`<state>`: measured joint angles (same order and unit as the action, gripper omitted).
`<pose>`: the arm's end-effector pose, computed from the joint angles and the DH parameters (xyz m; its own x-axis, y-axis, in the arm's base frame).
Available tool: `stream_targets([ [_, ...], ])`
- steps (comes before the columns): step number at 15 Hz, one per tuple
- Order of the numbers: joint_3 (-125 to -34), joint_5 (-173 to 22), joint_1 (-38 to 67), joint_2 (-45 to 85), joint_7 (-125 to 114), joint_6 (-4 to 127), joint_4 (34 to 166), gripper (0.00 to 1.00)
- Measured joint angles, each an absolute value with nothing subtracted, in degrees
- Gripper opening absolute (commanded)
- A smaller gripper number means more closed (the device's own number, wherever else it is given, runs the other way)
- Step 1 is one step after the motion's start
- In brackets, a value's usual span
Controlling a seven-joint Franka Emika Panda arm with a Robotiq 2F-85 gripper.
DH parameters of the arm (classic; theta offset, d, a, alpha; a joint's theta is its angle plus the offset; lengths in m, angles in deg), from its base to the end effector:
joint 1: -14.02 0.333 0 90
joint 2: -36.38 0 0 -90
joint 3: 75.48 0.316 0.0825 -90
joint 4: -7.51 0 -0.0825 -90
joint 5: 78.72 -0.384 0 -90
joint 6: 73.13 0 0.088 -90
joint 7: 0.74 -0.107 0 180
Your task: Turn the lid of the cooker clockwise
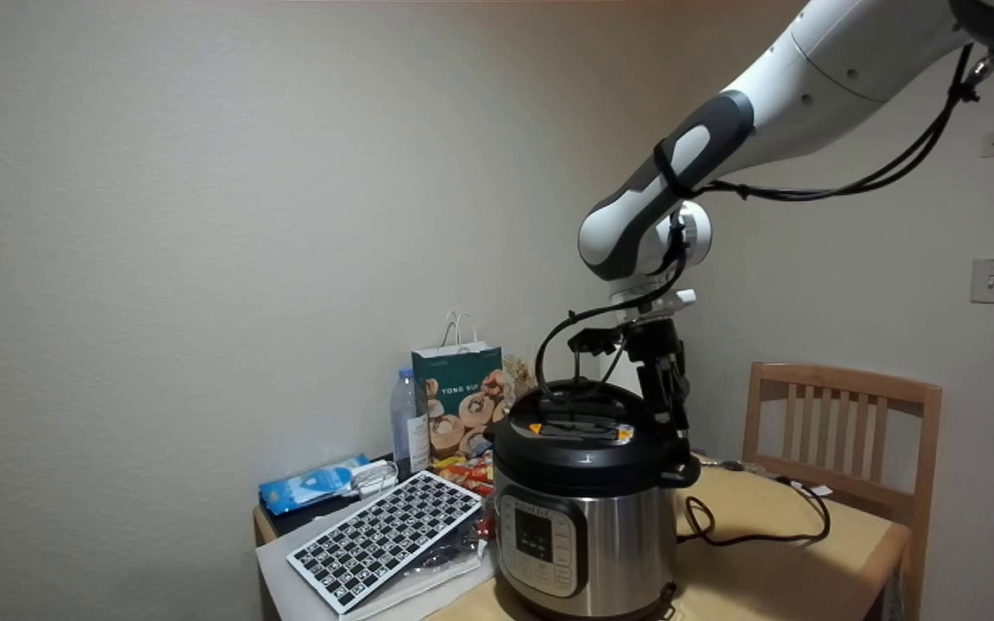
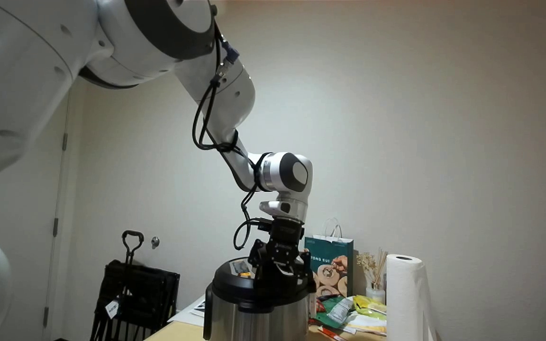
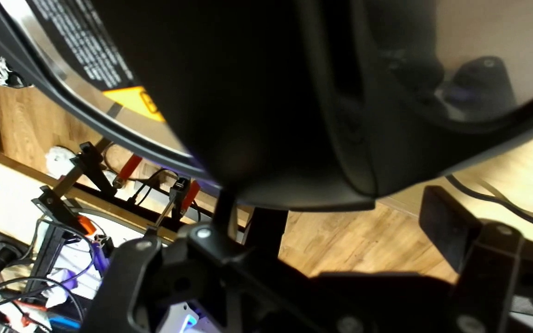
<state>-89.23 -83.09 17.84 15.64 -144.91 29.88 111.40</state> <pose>0.5880 -0.0882 0.3224 -0.8576 -0.4163 0.3021 -0.3730 0.9077 0.1922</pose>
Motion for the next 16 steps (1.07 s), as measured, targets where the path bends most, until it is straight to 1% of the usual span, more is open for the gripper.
stream_targets([
  [8,-86.1,-83.4,16.2,15.4,-144.5,28.1,111.4,1.0],
  [12,-84.7,-84.0,14.4,15.3,-140.1,27.0,111.3,1.0],
  [16,-84.0,-86.4,12.9,15.2,-135.9,23.1,110.7,1.0],
])
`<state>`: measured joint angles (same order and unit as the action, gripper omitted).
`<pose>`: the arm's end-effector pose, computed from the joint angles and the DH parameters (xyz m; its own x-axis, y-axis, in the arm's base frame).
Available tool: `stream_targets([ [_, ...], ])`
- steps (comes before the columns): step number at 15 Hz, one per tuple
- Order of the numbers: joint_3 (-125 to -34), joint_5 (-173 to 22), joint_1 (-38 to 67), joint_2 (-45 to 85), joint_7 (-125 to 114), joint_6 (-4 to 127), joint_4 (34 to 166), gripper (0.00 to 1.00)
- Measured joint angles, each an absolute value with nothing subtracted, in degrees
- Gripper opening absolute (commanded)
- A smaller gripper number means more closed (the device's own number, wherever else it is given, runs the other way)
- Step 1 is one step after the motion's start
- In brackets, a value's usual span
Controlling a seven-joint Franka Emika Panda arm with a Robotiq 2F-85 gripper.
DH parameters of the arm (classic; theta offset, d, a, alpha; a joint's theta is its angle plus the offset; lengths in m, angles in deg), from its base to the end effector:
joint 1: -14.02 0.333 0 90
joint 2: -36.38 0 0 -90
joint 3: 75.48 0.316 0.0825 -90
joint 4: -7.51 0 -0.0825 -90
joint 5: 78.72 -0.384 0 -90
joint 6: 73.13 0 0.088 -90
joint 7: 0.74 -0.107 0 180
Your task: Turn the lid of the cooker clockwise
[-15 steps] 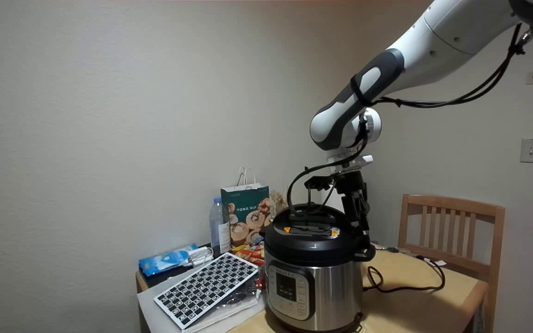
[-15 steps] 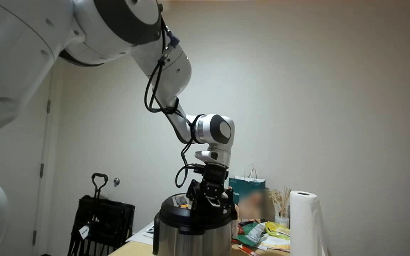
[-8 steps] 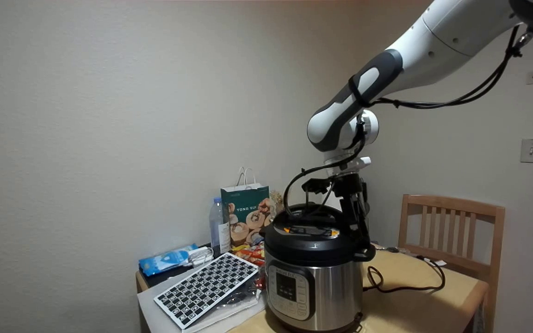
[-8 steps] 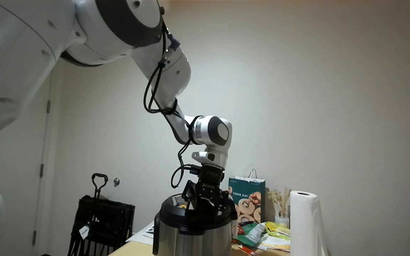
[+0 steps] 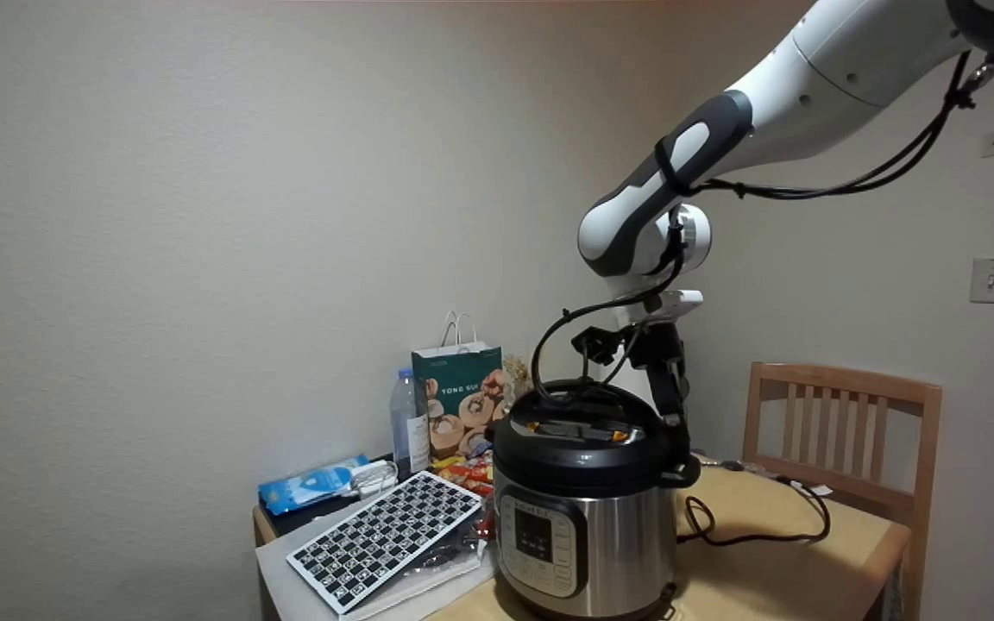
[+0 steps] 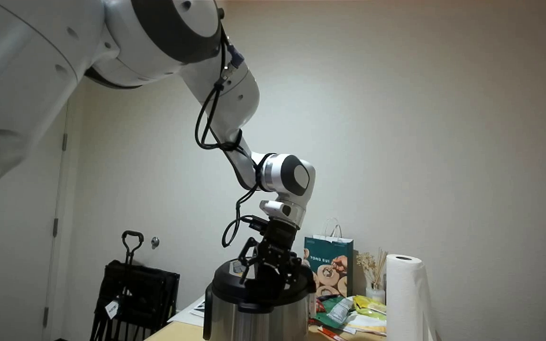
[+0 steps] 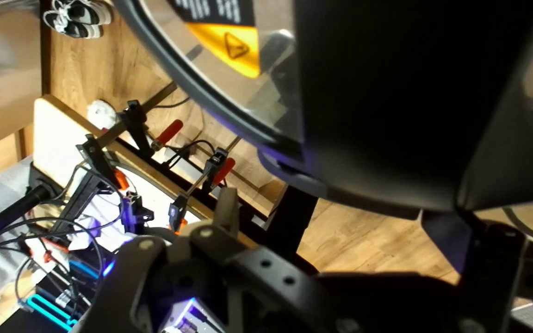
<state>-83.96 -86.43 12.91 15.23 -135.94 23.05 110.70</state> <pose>0.5769 -0.0794 0.3158 -0.7767 -0.5585 0.2911 -0.4464 0.8142 0.3711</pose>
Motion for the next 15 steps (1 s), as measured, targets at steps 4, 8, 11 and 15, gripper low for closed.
stream_targets([
  [4,-82.7,-87.4,14.0,15.2,-139.6,14.7,108.7,1.0],
  [8,-81.1,-87.5,16.1,14.7,-145.0,7.6,105.6,1.0],
  [11,-81.0,-87.5,16.6,14.0,-148.7,6.8,103.9,1.0],
  [15,-81.2,-87.5,16.6,13.8,-149.2,6.8,103.7,1.0],
])
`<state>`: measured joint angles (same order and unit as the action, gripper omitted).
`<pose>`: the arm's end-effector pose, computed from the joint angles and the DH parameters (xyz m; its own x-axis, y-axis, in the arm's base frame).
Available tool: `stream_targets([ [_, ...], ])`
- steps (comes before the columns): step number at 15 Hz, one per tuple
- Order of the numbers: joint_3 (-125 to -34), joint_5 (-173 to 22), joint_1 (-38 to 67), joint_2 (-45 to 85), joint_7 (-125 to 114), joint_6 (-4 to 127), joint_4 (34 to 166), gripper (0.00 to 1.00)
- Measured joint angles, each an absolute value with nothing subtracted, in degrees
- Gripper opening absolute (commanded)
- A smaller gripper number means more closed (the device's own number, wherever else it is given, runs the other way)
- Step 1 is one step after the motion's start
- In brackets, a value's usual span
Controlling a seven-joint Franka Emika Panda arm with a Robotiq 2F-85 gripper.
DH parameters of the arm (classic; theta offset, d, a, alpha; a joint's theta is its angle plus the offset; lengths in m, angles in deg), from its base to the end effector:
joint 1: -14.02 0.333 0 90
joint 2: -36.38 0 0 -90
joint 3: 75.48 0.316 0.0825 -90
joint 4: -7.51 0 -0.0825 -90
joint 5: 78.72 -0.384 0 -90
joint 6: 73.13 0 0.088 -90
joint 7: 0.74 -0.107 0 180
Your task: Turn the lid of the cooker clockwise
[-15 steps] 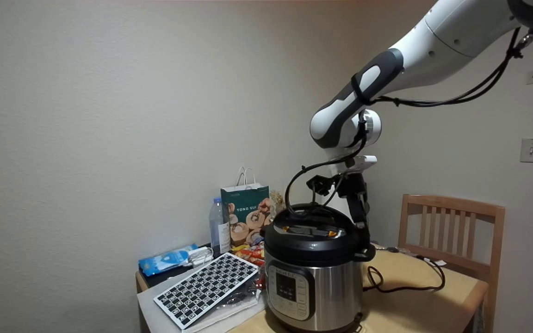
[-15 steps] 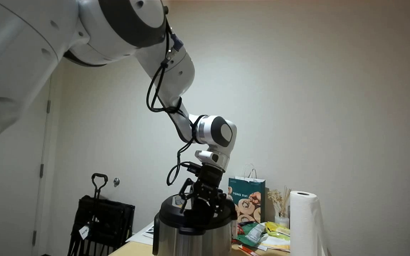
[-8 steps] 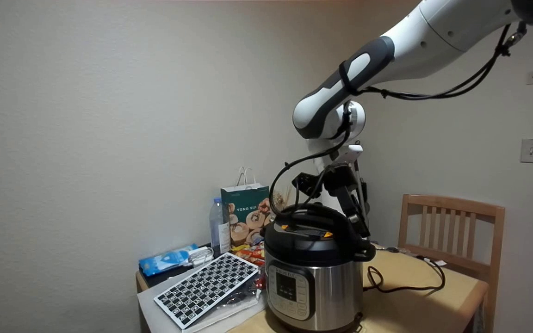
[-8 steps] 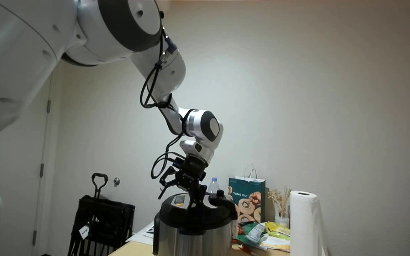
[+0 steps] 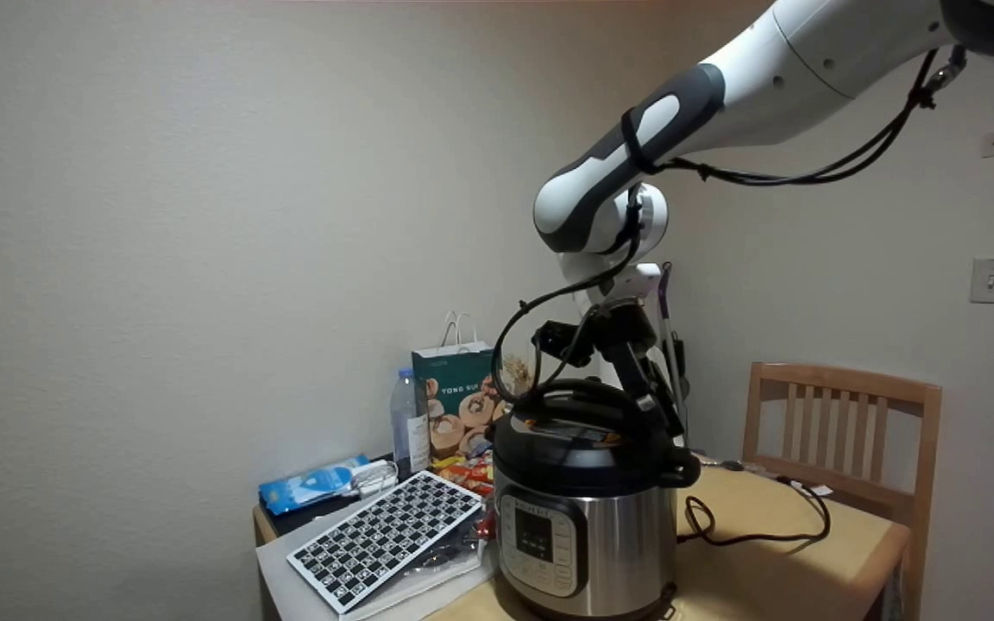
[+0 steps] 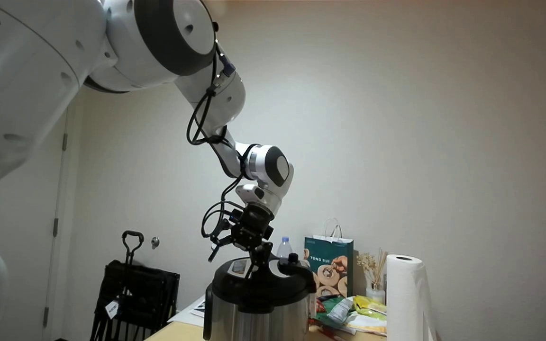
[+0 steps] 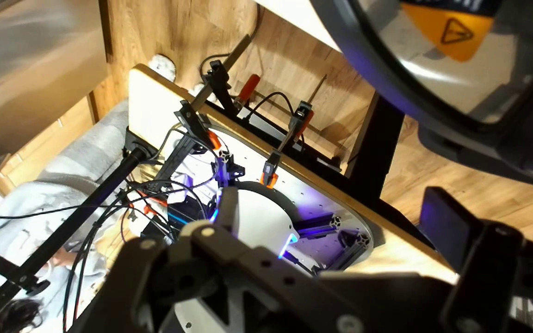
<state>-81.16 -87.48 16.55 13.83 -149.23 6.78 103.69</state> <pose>0.5761 -0.0085 0.3440 -0.7281 -0.4874 0.4820 -0.3056 0.8602 0.4082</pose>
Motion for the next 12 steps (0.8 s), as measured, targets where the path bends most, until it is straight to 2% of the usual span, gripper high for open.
stream_targets([
  [10,-81.1,-87.4,16.6,14.6,-149.6,7.1,103.7,1.0],
  [12,-84.2,-87.4,18.7,15.9,-149.6,7.9,103.9,1.0],
])
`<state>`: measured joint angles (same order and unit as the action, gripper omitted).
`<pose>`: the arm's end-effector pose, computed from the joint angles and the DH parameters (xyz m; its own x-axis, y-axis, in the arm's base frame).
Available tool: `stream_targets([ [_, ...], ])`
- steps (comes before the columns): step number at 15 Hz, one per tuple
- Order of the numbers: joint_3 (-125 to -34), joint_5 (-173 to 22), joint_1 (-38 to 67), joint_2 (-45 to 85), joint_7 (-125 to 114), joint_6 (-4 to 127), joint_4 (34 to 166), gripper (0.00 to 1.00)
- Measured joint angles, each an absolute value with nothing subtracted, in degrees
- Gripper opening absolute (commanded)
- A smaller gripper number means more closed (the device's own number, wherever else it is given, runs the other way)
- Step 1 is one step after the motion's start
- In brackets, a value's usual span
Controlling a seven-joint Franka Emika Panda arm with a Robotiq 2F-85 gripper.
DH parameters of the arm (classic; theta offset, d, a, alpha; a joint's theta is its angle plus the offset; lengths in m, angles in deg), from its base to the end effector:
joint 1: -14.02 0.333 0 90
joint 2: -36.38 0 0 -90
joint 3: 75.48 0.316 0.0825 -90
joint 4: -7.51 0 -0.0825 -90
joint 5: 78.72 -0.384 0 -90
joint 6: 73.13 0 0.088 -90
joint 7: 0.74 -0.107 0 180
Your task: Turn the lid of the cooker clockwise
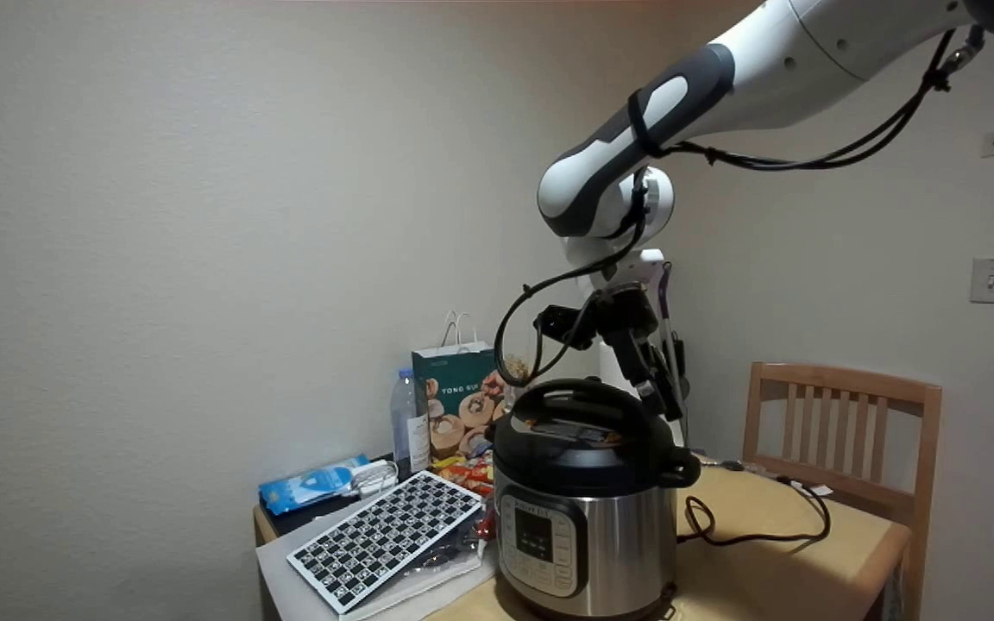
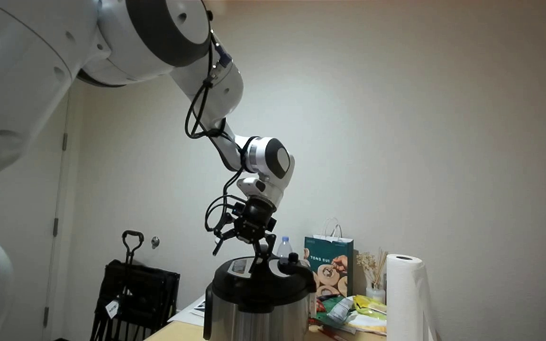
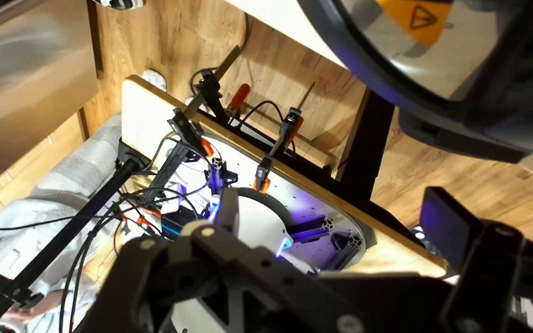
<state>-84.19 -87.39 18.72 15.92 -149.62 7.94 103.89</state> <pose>0.5771 -0.0152 0.3646 -0.7615 -0.4624 0.4543 -0.3107 0.8754 0.3703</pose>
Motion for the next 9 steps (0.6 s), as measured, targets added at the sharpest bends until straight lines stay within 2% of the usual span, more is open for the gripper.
stream_targets([
  [5,-97.2,-88.5,27.8,19.9,-149.6,9.3,104.6,1.0],
  [9,-99.0,-88.8,29.1,20.5,-149.6,9.3,104.8,1.0],
])
